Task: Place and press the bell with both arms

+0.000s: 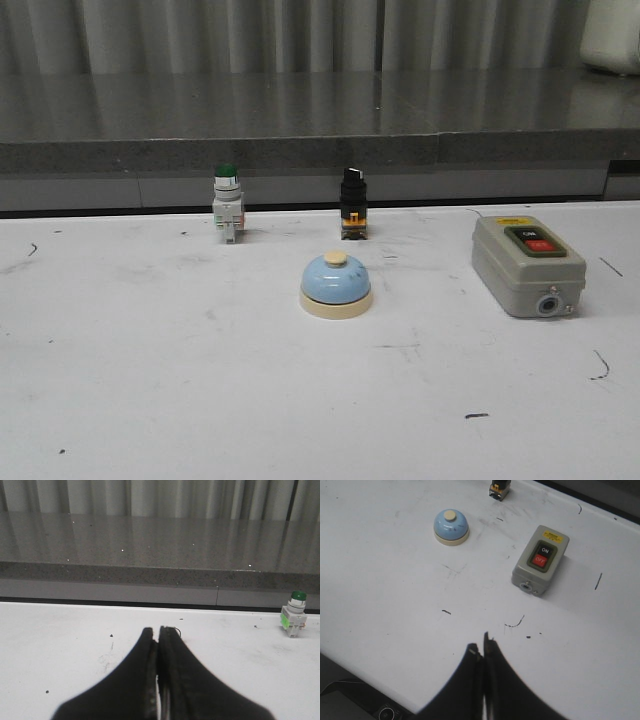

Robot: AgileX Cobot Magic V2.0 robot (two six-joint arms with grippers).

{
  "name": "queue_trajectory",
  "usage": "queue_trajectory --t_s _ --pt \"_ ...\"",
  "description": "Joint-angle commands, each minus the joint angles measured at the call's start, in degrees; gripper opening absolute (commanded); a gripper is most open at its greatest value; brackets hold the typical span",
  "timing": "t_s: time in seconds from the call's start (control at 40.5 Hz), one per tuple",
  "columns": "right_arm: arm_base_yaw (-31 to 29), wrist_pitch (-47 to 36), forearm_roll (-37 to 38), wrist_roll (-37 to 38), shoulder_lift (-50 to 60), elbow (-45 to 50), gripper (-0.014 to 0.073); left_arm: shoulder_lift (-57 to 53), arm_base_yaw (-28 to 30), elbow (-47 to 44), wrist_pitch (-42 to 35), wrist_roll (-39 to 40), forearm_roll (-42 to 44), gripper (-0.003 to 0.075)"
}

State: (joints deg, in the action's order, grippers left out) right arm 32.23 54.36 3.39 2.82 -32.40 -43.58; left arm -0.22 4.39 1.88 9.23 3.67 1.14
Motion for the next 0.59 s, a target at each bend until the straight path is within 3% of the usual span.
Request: queue_trajectory --t_s 0.0,0.568 --pt "-0.13 -3.68 0.75 -0.11 -0.06 -1.4 -0.0069 -1.15 0.36 -0.84 -7.93 0.36 -1.7 -0.002" --pt "-0.13 -3.57 0.75 -0.11 -0.06 -1.4 -0.0069 -1.12 -3.9 -3.48 -9.23 -0.31 -1.14 -0.002"
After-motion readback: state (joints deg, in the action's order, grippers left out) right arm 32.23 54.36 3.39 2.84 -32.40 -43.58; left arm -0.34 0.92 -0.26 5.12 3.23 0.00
